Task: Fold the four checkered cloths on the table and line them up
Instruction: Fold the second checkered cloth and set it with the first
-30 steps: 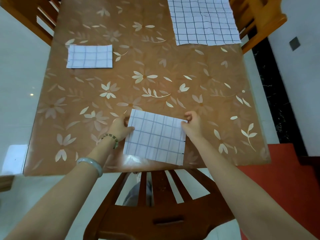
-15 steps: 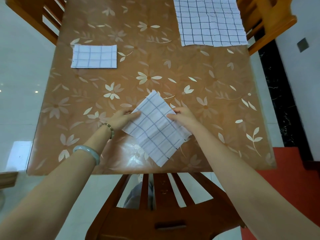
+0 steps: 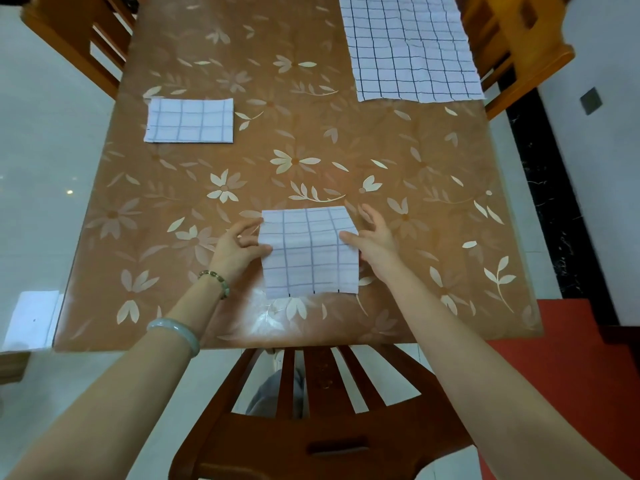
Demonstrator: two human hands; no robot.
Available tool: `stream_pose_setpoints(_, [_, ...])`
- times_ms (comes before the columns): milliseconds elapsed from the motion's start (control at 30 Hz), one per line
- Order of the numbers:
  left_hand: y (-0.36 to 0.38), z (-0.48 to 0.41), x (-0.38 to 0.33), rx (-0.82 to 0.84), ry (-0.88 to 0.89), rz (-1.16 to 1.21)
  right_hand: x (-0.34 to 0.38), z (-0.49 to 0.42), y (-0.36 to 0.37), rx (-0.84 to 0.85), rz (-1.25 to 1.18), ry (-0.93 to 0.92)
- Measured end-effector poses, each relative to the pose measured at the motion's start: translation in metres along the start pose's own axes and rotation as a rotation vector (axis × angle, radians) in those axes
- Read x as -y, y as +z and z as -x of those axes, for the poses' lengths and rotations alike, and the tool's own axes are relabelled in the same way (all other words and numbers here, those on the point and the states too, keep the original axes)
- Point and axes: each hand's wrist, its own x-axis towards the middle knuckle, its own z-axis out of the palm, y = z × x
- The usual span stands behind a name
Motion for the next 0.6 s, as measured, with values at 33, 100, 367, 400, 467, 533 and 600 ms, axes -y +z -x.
stream_pose_setpoints(33, [0.0,0.003,-0.003,-0.013,0.033,-0.034,0.0,0.002,0.0,0.016,0.025,-0.029])
stream_pose_setpoints(100, [0.0,0.007,-0.007,-0.039,0.103,-0.141,0.001,0.006,0.002,0.033,0.134,-0.082])
stream_pose_setpoints(367, [0.001,0.021,-0.024,-0.119,0.265,-0.51,0.011,0.014,0.008,-0.087,0.437,-0.27])
stream_pose_setpoints(400, [-0.001,0.023,-0.025,-0.134,0.272,-0.529,0.013,0.015,0.008,-0.077,0.453,-0.271])
stream_pose_setpoints(467, [-0.006,0.028,-0.027,-0.151,0.261,-0.48,0.02,0.02,0.007,-0.041,0.436,-0.271])
stream_pose_setpoints(533, [-0.012,0.035,-0.03,-0.13,0.221,-0.344,0.023,0.024,0.007,0.012,0.386,-0.247])
stream_pose_setpoints(600, [-0.016,0.044,-0.031,-0.113,0.187,-0.237,0.025,0.03,0.008,0.038,0.327,-0.239])
